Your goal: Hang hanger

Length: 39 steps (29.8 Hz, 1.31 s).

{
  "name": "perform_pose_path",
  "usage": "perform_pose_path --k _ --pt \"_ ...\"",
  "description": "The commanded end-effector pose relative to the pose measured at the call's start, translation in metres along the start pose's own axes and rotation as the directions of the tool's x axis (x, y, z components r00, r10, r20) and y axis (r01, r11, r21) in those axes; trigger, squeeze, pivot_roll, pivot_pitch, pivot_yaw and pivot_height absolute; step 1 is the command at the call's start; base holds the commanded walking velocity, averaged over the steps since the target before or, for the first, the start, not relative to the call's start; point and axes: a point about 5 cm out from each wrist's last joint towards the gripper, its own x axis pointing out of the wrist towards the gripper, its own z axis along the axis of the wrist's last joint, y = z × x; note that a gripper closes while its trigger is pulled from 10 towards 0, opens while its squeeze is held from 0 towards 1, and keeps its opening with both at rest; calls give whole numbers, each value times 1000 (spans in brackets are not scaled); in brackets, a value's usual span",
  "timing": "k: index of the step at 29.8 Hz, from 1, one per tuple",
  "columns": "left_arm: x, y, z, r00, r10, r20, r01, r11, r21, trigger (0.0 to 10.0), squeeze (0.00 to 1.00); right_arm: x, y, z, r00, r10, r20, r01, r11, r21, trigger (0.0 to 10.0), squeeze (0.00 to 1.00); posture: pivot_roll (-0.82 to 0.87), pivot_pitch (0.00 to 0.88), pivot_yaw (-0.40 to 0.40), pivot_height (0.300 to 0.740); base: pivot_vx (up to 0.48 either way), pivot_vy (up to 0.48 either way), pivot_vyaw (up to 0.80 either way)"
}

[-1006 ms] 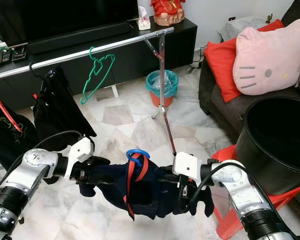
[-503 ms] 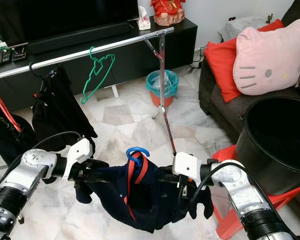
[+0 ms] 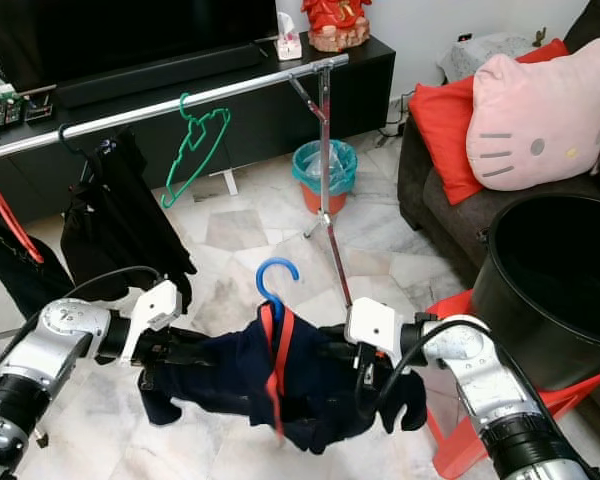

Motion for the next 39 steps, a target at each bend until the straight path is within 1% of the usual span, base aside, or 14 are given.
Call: perform_pose_path --k 1,17,23,24,28,30,31,32,33,34,35,36,37,39 --pt "-1 -1 -3 1000 -5 -13 5 1000 -6 0 0 2 -2 8 999 -3 35 4 1000 -19 10000 1000 3 53 110 740 0 0 0" --pt "0 7 4 992 112 64 -113 994 2 0 0 0 -5 5 999 -48 21 49 999 -19 10000 1000 2 54 104 740 0 0 0" --pt "-1 11 -3 957 263 120 -261 965 -35 0 0 -4 -23 3 949 -312 40 313 949 -35 10000 1000 2 54 104 740 0 0 0" --pt "-1 11 -4 955 271 125 -268 963 -41 0 0 -6 -26 2 935 -352 34 353 935 -42 10000 31 2 61 99 740 0 0 0" --pt "0 8 -9 944 301 134 -295 953 -63 0 0 -12 -34 1 872 -486 60 487 873 -1 10000 0 2 61 99 740 0 0 0" --pt "1 9 -12 929 340 145 -331 940 -80 0 0 -19 -43 5 778 -619 110 616 785 66 10000 0 0 63 98 740 0 0 0" --pt "1 9 -12 929 340 145 -331 940 -80 0 0 -19 -43 5 778 -619 110 616 785 66 10000 0 0 63 98 740 0 0 0" --pt "1 10 -13 909 384 160 -373 923 -94 0 0 -24 -48 6 685 -717 130 711 696 98 10000 0 2 59 98 740 0 0 0" --pt "1 10 -13 903 398 165 -386 917 -101 0 0 -25 -49 6 655 -744 132 737 668 106 10000 0 2 59 98 740 0 0 0" --pt "2 12 -11 876 446 182 -435 895 -98 2510 0 -26 -48 3 590 -797 129 782 604 152 10000 0 2 57 97 740 0 0 0" --pt "3 13 -11 869 458 186 -448 889 -96 2510 0 -25 -48 2 577 -806 128 790 591 164 10000 0 2 57 97 740 0 0 0" --pt "3 16 -11 833 520 187 -507 854 -116 9216 0 -23 -45 -2 533 -838 116 816 545 193 10000 0 5 51 95 740 0 0 0" --pt "3 16 -11 833 520 187 -507 854 -116 9216 0 -23 -45 -2 533 -838 116 816 545 193 10000 0 5 51 95 740 0 0 0" --pt "4 21 -9 764 609 211 -584 793 -175 10000 0 -21 -38 -11 422 -904 70 860 423 285 10000 0 1 45 96 740 0 0 0"
